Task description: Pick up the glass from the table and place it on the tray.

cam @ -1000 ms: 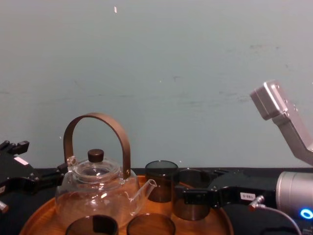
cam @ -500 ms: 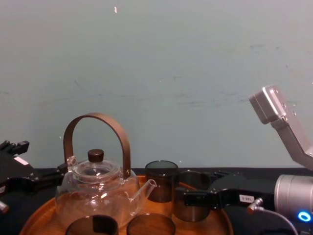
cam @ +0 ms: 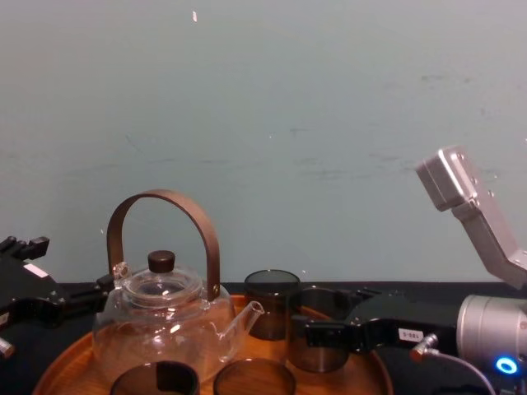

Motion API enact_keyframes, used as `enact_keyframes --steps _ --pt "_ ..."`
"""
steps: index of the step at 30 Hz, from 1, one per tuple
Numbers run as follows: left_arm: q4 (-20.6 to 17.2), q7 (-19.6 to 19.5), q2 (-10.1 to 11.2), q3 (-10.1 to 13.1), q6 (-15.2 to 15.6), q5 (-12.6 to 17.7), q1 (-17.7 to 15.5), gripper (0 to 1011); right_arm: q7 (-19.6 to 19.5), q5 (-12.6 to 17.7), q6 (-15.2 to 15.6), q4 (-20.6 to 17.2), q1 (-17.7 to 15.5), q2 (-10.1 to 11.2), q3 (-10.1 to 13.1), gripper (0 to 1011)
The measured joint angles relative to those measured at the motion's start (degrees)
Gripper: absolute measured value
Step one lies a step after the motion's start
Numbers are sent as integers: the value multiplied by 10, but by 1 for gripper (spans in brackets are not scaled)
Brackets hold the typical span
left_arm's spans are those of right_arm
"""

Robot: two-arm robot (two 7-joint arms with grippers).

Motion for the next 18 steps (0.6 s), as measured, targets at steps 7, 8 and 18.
enact_keyframes --steps 7,8,18 --pt "0 0 0 0 0 0 0 1001 3 -1 -3 9 3 -3 1 903" --pt "0 0 0 0 0 0 0 1001 4 -1 -4 10 3 -3 1 904" --pt "0 0 0 0 0 0 0 1001 6 -2 -6 22 7 -7 1 904"
